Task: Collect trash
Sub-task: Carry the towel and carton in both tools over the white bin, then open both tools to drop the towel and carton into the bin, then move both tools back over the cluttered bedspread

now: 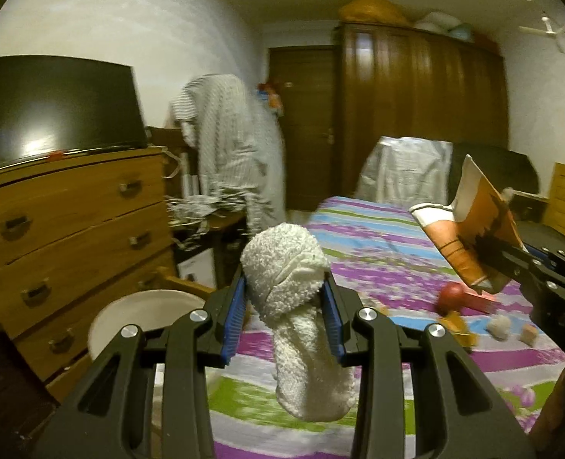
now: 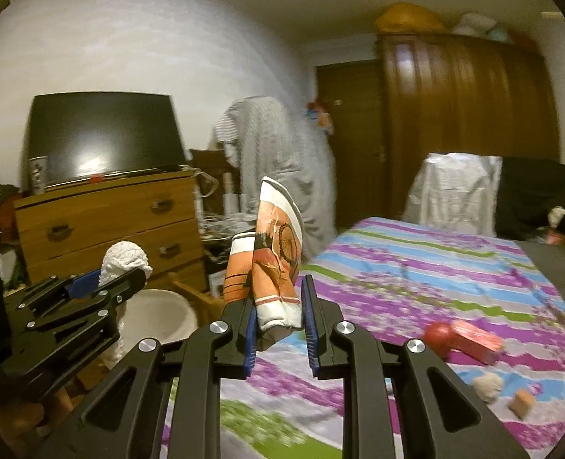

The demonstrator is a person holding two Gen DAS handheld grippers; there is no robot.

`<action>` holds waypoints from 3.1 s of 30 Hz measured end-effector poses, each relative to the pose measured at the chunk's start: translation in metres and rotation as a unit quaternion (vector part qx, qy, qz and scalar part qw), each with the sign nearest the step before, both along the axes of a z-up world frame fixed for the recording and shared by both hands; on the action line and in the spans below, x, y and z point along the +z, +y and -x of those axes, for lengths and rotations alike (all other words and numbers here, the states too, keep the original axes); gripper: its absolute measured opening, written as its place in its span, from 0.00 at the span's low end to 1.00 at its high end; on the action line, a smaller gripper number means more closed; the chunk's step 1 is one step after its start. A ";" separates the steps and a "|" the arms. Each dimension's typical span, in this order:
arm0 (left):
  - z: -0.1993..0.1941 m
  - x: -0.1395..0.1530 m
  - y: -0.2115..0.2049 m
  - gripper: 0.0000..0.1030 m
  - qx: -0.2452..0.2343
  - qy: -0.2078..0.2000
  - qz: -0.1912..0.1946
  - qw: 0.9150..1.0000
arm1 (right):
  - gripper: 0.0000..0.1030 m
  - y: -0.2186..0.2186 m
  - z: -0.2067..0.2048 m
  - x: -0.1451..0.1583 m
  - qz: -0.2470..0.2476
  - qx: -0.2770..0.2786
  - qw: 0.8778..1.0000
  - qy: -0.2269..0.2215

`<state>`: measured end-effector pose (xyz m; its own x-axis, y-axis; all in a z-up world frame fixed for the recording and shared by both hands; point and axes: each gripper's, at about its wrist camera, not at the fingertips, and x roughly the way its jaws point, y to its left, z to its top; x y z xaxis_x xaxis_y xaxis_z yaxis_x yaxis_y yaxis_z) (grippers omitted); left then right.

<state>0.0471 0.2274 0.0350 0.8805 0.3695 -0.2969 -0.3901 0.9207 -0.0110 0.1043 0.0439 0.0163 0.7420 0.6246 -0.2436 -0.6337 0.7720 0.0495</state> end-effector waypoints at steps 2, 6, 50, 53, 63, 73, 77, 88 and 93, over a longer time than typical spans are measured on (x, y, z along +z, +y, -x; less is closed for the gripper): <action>0.002 0.001 0.016 0.34 0.015 0.004 0.003 1.000 | 0.21 0.020 -0.004 0.003 0.001 0.017 1.000 0.009; 0.010 0.001 0.056 0.34 0.054 0.014 0.010 0.998 | 0.21 0.077 -0.017 0.006 0.015 0.053 0.998 0.025; -0.038 -0.106 0.265 0.35 0.106 0.196 0.157 0.962 | 0.21 0.389 -0.158 -0.110 0.221 0.191 0.929 0.228; -0.038 -0.107 0.267 0.35 0.106 0.195 0.158 0.962 | 0.21 0.389 -0.158 -0.110 0.222 0.191 0.929 0.229; -0.033 -0.109 0.276 0.62 0.132 0.197 0.155 0.959 | 0.46 0.374 -0.167 -0.111 0.197 0.184 0.933 0.238; -0.026 -0.103 0.261 0.62 0.119 0.194 0.153 0.962 | 0.46 0.338 -0.160 -0.110 0.173 0.175 0.938 0.245; -0.021 -0.098 0.247 0.62 0.110 0.189 0.150 0.964 | 0.56 0.313 -0.141 -0.102 0.159 0.176 0.945 0.225; -0.034 -0.104 0.167 0.62 0.032 0.201 0.139 0.969 | 0.74 0.149 -0.081 -0.101 0.097 0.131 0.970 0.178; -0.059 -0.109 0.105 0.62 -0.036 0.219 0.130 0.966 | 0.75 0.046 -0.073 -0.123 0.059 0.078 0.973 0.209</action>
<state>0.1061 0.3320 -0.0736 0.6702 0.1741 -0.7214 -0.3439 0.9343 -0.0940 0.1774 0.0902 -0.1066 0.4612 0.6718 -0.5796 -0.6877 0.6834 0.2450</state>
